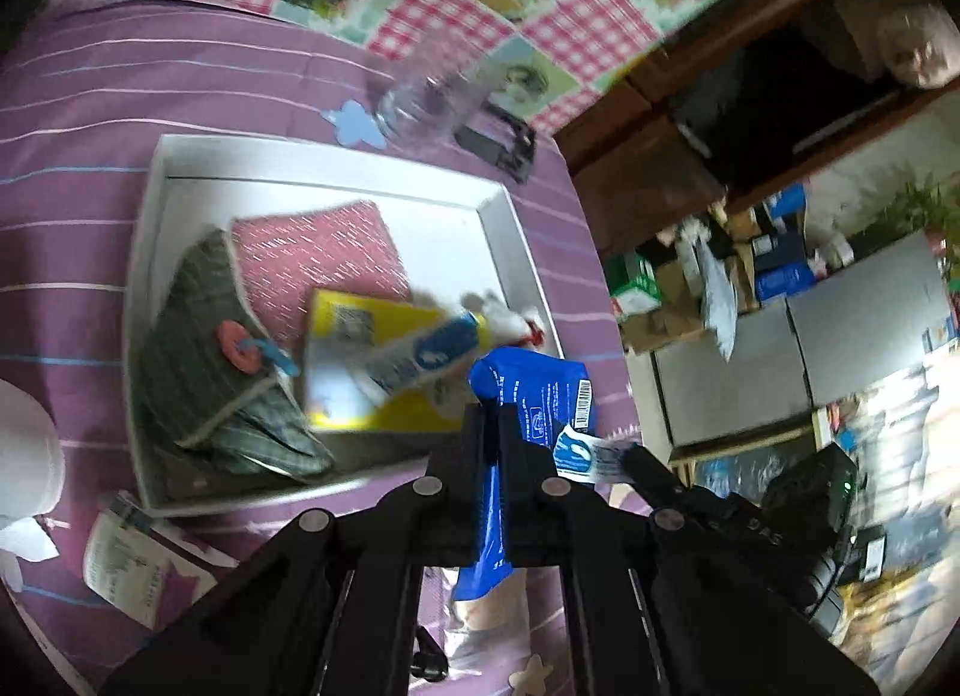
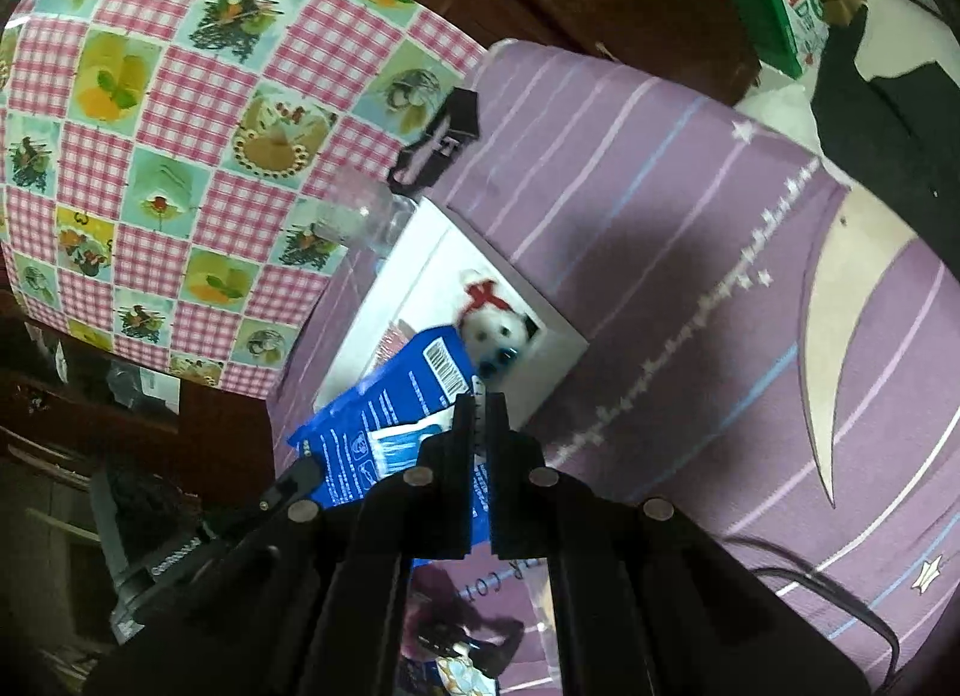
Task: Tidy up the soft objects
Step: 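Lift the blue bag with both tools toward the box, then lower the blue bag into the white box with both tools, then open both tools and release the blue bag onto the box contents, then move the left tool over the eye-mask packet while the right approaches the clear pad bag, then grasp the clear bag with the round beige pad with the right tool, then move the left tool onto the blue eye-mask packet while the right holds the pad bag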
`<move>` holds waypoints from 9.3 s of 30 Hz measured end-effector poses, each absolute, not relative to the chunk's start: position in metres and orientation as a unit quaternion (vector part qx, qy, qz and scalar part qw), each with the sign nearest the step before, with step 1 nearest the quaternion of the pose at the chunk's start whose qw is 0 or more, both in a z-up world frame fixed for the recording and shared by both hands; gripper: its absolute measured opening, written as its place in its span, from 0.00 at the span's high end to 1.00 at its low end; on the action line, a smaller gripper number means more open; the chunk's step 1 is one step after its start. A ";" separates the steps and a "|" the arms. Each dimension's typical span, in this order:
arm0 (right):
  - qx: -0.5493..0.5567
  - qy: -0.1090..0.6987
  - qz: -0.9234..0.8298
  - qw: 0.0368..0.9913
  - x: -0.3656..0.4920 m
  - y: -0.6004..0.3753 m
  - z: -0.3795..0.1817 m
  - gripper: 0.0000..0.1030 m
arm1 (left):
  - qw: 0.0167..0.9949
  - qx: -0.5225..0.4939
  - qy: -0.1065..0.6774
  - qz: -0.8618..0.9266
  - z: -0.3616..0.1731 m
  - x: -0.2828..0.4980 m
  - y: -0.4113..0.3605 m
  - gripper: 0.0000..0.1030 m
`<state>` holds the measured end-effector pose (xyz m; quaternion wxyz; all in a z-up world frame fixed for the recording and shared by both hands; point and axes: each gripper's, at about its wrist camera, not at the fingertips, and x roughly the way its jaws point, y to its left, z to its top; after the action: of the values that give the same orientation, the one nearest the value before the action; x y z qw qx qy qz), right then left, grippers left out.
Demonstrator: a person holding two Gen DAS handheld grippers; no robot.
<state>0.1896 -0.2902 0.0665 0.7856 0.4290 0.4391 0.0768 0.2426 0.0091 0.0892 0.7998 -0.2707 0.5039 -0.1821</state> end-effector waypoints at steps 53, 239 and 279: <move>0.414 0.344 0.026 0.843 0.258 -0.268 0.058 0.96 | 0.853 -0.230 0.468 -0.007 0.070 0.262 0.050 0.48; 0.061 0.575 -0.003 0.816 0.151 -0.203 0.037 0.49 | 0.771 0.043 0.634 -0.048 0.057 0.215 -0.015 0.48; 0.241 0.447 0.146 0.849 0.101 -0.244 0.071 0.48 | 0.840 -0.020 0.537 -0.078 0.099 0.142 -0.017 0.47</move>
<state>0.1012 -0.2442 0.0712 0.8488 0.2413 0.4472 0.1461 0.1425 -0.0167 0.0989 0.8396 -0.0197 0.5372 -0.0782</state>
